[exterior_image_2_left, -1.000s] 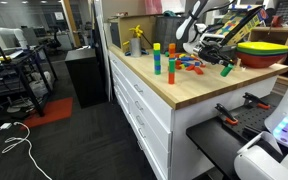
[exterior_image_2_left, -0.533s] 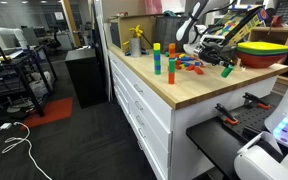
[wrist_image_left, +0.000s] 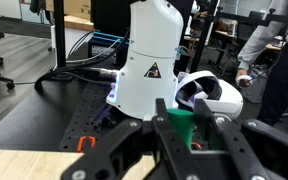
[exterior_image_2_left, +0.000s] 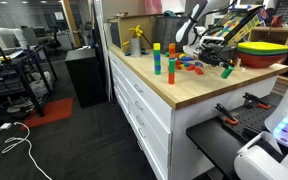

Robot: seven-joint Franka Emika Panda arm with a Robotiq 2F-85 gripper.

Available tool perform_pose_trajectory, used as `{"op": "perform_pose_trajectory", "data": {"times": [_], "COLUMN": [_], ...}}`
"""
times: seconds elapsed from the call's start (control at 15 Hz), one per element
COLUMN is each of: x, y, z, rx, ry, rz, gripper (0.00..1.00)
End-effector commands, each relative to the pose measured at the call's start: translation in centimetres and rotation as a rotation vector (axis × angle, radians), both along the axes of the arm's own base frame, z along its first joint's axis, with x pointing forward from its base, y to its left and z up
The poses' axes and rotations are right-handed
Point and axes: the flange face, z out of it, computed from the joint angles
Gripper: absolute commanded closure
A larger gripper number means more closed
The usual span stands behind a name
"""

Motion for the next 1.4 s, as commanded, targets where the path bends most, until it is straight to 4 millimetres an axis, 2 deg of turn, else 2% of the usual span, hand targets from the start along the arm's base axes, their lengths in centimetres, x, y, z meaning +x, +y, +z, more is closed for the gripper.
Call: {"op": "perform_pose_trajectory", "data": {"times": [0.0,0.6,0.67,0.8,1.07,1.13,1.33], "x": [0.81,1.30,1.27,1.26,1.12,1.12,1.27], "y": [-0.01,0.04,0.04,0.01,-0.22,-0.29,-0.58], "z": [0.65,0.97,0.96,0.98,0.93,0.97,1.43], "rx": [-0.009,-0.020,-0.024,-0.027,-0.028,-0.029,-0.029], "ry": [0.002,-0.011,-0.011,-0.012,-0.011,-0.014,-0.045], "rz": [0.000,0.008,0.009,0.010,0.003,-0.001,-0.028], "gripper": [0.92,0.92,0.42,0.34,0.04,0.01,0.00]}}
